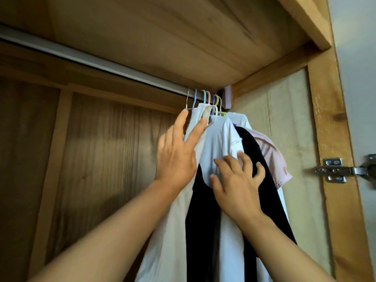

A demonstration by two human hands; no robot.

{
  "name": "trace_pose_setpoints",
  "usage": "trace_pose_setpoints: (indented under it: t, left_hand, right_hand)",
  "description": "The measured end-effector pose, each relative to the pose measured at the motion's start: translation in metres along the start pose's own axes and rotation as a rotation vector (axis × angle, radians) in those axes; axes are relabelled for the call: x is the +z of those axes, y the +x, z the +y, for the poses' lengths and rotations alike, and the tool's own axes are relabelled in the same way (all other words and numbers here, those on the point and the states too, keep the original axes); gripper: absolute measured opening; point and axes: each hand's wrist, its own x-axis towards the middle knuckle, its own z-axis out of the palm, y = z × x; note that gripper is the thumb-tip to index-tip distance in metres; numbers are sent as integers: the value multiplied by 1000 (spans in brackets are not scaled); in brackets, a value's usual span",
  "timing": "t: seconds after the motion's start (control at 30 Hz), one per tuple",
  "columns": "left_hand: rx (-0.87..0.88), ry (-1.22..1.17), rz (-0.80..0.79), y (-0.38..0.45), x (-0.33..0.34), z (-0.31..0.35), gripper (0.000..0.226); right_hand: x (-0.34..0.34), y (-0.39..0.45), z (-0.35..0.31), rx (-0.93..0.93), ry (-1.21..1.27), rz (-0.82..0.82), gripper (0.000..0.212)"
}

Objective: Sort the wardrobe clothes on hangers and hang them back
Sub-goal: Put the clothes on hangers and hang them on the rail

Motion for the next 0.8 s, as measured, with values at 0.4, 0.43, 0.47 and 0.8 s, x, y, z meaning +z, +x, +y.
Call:
trace_pose_setpoints:
  t: [0.4, 0.43, 0.47, 0.8]
  left_hand:
    - [93, -435, -289, 73, -1, -30, 61]
    - [89, -463, -286, 72, -3, -34, 61]
    - [78, -477, -265, 71, -5, -38, 61]
    - [-95, -658, -97, 65, -21, -56, 56]
  right_hand:
    - [-13, 71, 1, -104, 162, -185, 58]
    - [-11, 74, 2, -103, 139, -201, 57]
    - [-11, 76, 1, -109, 119, -214, 58]
    - [13, 95, -31, -226, 18, -323, 72]
